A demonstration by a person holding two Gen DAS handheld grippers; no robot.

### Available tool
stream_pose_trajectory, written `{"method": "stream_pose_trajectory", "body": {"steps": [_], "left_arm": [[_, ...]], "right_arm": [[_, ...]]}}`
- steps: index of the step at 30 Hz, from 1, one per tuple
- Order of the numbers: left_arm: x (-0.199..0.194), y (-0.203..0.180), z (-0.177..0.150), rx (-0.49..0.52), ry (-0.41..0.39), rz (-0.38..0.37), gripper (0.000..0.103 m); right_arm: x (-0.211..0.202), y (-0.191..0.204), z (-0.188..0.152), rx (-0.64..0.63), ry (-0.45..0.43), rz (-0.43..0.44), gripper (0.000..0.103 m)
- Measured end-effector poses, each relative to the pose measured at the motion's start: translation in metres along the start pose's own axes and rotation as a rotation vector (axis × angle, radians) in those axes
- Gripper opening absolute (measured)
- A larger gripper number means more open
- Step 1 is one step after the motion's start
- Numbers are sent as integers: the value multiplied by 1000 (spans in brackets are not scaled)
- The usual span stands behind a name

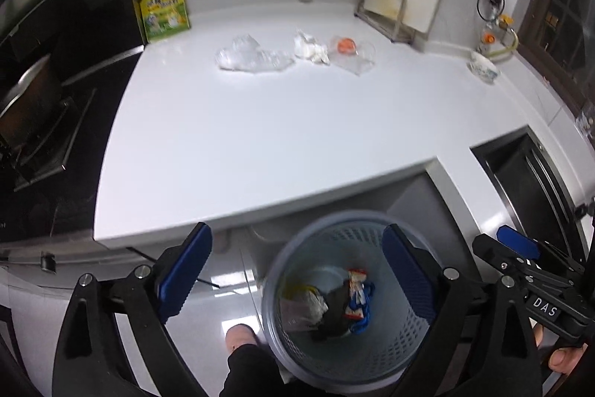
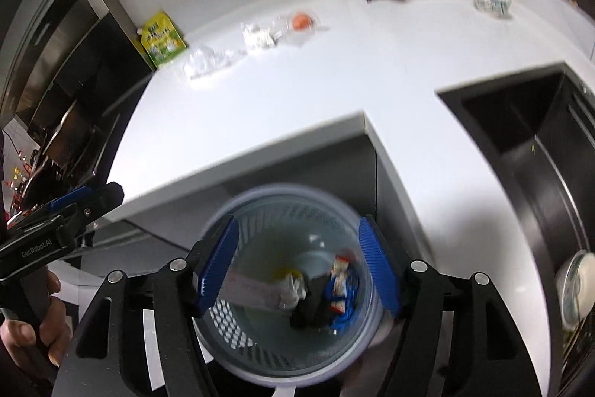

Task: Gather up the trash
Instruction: 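Move both tools back to the counter toward the clear plastic items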

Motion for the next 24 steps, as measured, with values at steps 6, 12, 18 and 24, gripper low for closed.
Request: {"method": "stream_pose_trajectory", "body": {"steps": [6, 12, 18, 24], "left_arm": [[4, 33, 40, -2, -56, 17, 94], [28, 75, 94, 35, -110, 8, 97], [74, 115, 140, 70, -153, 16, 97], [136, 138, 172, 94, -130, -6, 97]], "right_arm": [[8, 20, 34, -1, -69, 32, 66], [39, 45, 82, 12, -141, 8, 67], [90, 62, 133, 25, -180, -33, 69], [148, 68, 173, 40, -171, -56, 69]]}}
Point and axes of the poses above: each gripper's, at about its wrist camera, not at the fingertips, and x roughly the way its jaws point, y to its left, z to its top, the point moved 3 cm from there along x, roughly the way its jaws point, and after that the axes turned 15 degrees about x, right-handed, at the moved point
